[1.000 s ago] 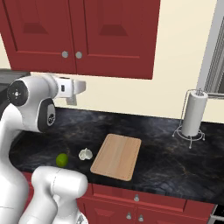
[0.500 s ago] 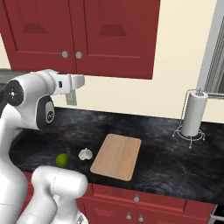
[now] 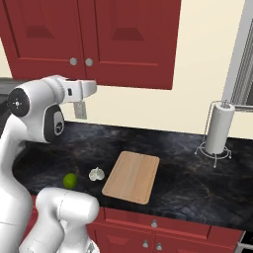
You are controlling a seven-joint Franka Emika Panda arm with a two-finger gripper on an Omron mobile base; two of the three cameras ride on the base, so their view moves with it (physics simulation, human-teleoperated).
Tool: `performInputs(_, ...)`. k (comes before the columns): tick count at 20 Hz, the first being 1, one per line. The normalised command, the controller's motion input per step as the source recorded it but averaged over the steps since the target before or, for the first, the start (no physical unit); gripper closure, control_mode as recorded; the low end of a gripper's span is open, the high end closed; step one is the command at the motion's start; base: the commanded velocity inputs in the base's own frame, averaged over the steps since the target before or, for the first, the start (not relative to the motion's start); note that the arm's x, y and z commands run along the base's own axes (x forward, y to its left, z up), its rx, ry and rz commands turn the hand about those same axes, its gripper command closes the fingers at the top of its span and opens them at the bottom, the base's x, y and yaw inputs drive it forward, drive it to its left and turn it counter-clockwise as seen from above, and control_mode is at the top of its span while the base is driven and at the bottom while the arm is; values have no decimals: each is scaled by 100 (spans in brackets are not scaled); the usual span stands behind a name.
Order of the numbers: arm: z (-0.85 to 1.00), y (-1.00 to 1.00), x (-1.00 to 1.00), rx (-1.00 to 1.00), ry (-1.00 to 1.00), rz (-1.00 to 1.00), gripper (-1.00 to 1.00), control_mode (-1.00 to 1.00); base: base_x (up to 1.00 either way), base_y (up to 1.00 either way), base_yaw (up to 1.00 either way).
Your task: Open the cabinet. Place the bowl and condiment on the counter. Then place the lime and garlic on the cutting board.
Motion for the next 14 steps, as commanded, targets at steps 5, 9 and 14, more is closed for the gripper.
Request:
performInputs(5, 14, 0, 24, 0, -6, 1, -100, -100, 0, 0, 0)
performInputs(9, 0, 0, 35, 0, -1, 0, -100, -100, 0, 0, 0)
performInputs(14, 3, 0, 40, 1, 0, 0, -100, -100, 0, 0, 0)
